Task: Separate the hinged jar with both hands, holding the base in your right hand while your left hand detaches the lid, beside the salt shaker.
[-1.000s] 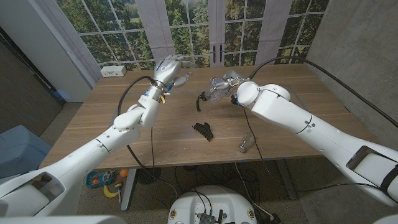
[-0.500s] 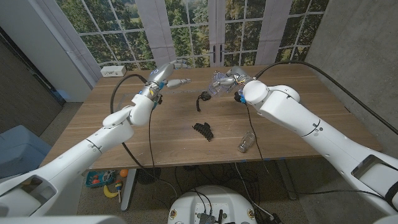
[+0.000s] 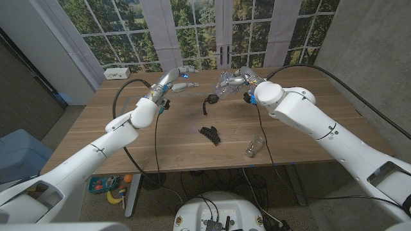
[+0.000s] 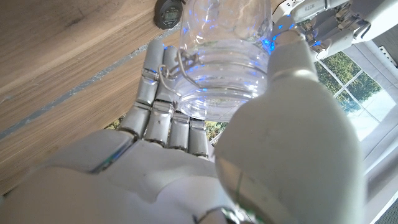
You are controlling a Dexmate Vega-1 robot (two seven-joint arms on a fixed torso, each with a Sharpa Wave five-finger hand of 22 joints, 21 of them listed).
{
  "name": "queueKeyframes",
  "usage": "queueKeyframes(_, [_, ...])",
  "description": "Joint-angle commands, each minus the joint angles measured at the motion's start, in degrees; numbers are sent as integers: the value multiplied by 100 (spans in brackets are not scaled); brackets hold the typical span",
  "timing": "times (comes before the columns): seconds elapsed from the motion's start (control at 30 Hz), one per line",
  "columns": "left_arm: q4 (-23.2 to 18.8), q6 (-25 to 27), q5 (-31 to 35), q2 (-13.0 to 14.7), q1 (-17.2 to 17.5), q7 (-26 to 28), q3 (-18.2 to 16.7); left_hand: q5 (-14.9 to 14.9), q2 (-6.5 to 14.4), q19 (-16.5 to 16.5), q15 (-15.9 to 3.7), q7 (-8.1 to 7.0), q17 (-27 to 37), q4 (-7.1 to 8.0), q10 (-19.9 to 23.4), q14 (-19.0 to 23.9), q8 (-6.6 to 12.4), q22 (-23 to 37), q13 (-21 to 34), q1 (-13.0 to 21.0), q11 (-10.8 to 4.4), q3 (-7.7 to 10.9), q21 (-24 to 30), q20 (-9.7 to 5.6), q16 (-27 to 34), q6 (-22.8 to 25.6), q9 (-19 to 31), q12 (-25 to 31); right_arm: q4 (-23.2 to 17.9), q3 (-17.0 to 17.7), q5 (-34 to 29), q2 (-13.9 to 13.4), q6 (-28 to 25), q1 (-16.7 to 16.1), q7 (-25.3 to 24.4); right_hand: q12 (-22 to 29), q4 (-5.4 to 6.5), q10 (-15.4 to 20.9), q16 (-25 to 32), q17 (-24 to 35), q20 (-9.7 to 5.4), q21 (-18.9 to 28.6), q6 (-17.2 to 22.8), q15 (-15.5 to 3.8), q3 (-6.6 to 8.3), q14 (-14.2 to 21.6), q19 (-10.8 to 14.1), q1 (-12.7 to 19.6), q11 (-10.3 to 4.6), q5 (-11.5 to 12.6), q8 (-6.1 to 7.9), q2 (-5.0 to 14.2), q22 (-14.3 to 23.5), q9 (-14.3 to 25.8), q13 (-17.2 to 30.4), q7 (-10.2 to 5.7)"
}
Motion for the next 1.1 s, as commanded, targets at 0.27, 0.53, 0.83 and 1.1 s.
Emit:
queueKeyframes(0.27, [641,-939,-757,-597,-241,-255,159,278,87,31,-815,15,19,-15,110,68,76,6,22,236,-44,0,-25,13,8,95,5,91,-89,94,97,-182,342,-109,72,-49,374,1086,-7,-7,-897,55,1154,-1896,759,1349,-374,1372,-1025,34,-2,1429,15,21,36,-932])
queueKeyframes(0.53, [735,-1098,-804,-712,-308,-338,219,180,114,198,-1006,6,-10,-133,398,199,304,-8,3,993,-213,-121,14,-212,35,991,45,148,-161,152,219,-290,509,-121,286,-66,372,1102,-19,-7,-902,76,1153,-1896,771,1351,-384,1368,-1013,39,-12,1423,13,20,54,-932])
queueKeyframes(0.83, [754,-1291,-776,-761,-360,-419,257,60,174,212,-1005,8,-4,-142,424,210,321,-12,-2,1218,-216,-120,13,-235,38,1148,48,137,-136,201,492,-442,593,-13,718,-90,369,1106,-30,-6,-897,100,1137,-1897,786,1361,-398,1367,-1006,45,-24,1417,11,31,80,-929])
queueKeyframes(1.1, [777,-1423,-824,-771,-421,-628,298,-10,191,222,-991,13,2,-120,454,209,338,-14,6,1255,-214,-148,14,-250,40,1259,49,145,-145,268,644,-524,773,-43,867,-123,368,1122,-36,3,-897,122,1133,-1897,801,1367,-413,1367,-1010,51,-30,1411,9,44,82,-924])
